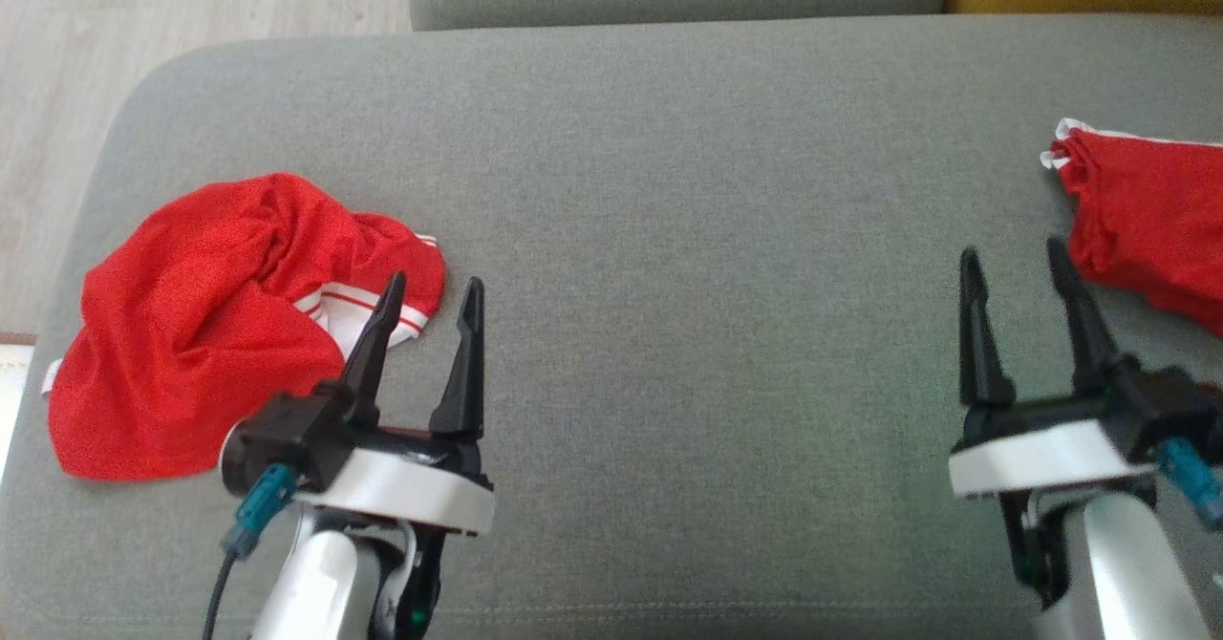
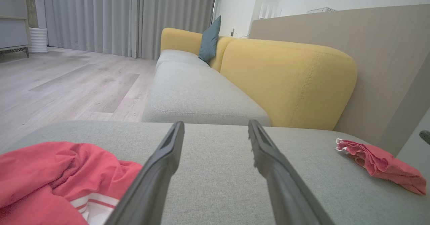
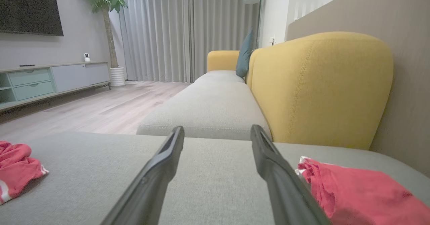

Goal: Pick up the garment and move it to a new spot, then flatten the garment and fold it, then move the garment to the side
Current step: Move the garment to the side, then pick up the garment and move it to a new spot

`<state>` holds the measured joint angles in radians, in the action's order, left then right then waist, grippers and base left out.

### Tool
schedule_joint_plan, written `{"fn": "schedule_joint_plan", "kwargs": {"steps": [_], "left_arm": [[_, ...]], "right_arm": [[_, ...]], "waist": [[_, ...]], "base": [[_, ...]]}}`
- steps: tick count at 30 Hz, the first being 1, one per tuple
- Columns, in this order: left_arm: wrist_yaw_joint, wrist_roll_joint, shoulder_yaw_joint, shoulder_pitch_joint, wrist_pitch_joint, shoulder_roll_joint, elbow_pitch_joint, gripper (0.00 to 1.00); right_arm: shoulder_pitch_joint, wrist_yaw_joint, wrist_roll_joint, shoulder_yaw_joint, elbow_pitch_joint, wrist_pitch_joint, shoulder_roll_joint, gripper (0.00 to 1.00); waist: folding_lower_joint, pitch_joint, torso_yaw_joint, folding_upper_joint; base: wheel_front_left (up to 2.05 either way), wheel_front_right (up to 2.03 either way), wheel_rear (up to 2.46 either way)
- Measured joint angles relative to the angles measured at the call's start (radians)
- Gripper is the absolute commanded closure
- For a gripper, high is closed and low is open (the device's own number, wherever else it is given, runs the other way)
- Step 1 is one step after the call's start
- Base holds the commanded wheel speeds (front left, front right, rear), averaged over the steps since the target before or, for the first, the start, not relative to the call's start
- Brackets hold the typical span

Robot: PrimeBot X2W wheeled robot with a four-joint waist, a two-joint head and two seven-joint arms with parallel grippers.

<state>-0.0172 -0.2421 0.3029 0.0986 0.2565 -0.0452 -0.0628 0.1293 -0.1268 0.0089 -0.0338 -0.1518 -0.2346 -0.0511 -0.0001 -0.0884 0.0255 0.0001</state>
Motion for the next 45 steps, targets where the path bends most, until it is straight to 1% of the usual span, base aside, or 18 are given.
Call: {"fn": "schedule_joint_plan", "kwargs": {"steps": [6,16,21,34,39,45], "left_arm": [[0.001,-0.007,-0.024,-0.041,0.0,-0.002,0.013,0.0],[0.0,-0.008,-0.024,-0.054,0.0,-0.002,0.027,0.0],[0.0,-0.008,-0.025,-0.054,0.0,-0.002,0.027,0.0],[0.0,-0.011,-0.024,-0.054,0.0,-0.002,0.026,0.0],[0.0,-0.017,-0.016,-0.054,0.0,-0.002,0.021,0.0],[-0.004,-0.016,-0.021,-0.054,0.0,-0.002,0.011,0.0]], "right_arm": [[-0.082,0.0,0.078,0.015,-0.001,-0.013,0.004,0.0],[-0.087,0.0,0.089,0.018,0.021,-0.016,0.004,0.0],[-0.087,0.0,0.116,0.018,0.026,-0.016,0.004,0.0],[-0.098,0.0,0.115,0.019,0.026,-0.016,0.004,0.0],[-0.103,0.0,0.114,0.021,0.024,-0.016,0.004,0.0],[-0.129,0.0,0.114,0.053,0.018,-0.016,0.005,0.0]], "waist": [[0.0,0.031,0.004,0.0],[0.0,0.036,0.001,0.0],[0.0,0.029,-0.006,0.0],[0.0001,0.028,-0.004,0.0],[0.0001,0.035,0.029,0.0],[0.0001,0.043,0.104,0.0]], "base": [[0.0,0.0,0.0],[0.0,0.0,0.0],[0.0,0.0,0.0],[0.0,0.0,0.0],[0.0,0.0,0.0],[0.0,0.0,0.0]]}}
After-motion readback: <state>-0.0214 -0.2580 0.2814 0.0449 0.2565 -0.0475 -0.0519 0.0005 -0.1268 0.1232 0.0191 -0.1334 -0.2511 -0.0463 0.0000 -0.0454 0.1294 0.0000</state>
